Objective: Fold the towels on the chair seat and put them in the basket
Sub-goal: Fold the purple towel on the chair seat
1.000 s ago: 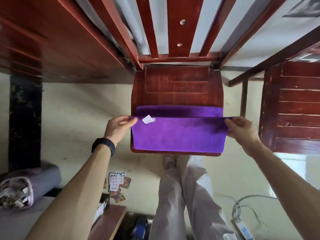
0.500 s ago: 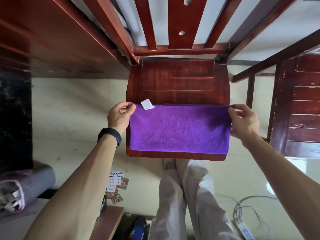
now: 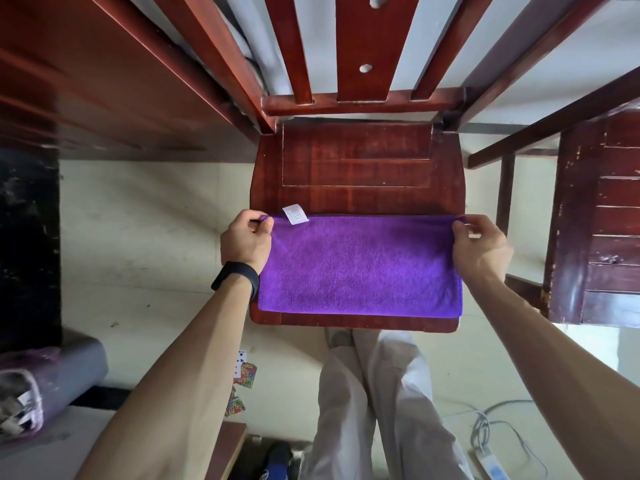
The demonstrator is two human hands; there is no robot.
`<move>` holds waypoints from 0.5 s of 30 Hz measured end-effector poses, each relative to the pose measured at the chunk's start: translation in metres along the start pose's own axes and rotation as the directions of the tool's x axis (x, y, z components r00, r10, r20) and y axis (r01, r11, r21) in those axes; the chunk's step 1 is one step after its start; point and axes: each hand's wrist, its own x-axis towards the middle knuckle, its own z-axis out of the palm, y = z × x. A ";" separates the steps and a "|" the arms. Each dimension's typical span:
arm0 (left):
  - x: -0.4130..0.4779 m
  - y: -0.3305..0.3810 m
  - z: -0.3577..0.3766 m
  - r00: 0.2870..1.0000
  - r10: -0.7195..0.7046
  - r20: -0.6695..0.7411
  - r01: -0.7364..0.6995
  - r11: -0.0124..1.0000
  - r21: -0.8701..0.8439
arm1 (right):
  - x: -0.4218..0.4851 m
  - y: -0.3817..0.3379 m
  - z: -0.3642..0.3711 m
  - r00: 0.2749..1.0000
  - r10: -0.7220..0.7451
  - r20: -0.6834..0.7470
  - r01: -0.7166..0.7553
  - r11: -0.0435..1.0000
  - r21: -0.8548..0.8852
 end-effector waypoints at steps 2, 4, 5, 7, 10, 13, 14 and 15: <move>-0.002 0.002 0.001 0.998 0.066 -0.006 -0.065 0.993 0.100 | 0.000 0.001 0.004 1.000 -0.016 -0.014 0.016 1.000 -0.019; -0.004 0.003 0.002 0.990 0.141 -0.001 -0.137 0.964 0.229 | 0.000 0.001 0.007 0.999 -0.027 -0.026 0.026 0.999 -0.044; -0.006 0.004 0.004 0.984 0.177 -0.009 -0.167 0.943 0.288 | -0.002 0.001 0.008 0.999 -0.036 -0.038 0.034 0.998 -0.052; -0.014 0.003 0.009 0.959 0.272 -0.081 -0.223 0.899 0.377 | -0.009 0.002 0.008 0.988 -0.125 -0.093 0.116 0.989 -0.095; -0.044 -0.003 0.026 0.845 0.512 -0.154 -0.405 0.801 0.441 | -0.041 0.000 0.013 0.906 -0.402 -0.130 0.353 0.889 -0.291; -0.069 -0.015 0.052 0.836 0.546 0.046 -0.501 0.728 0.469 | -0.068 0.006 0.034 0.802 -0.591 0.085 0.568 0.711 -0.415; -0.071 -0.021 0.059 0.861 0.497 0.110 -0.483 0.727 0.488 | -0.068 0.012 0.040 0.796 -0.582 0.165 0.585 0.672 -0.453; -0.070 -0.027 0.064 0.888 0.437 0.143 -0.446 0.742 0.500 | -0.061 0.018 0.044 0.808 -0.545 0.223 0.577 0.656 -0.486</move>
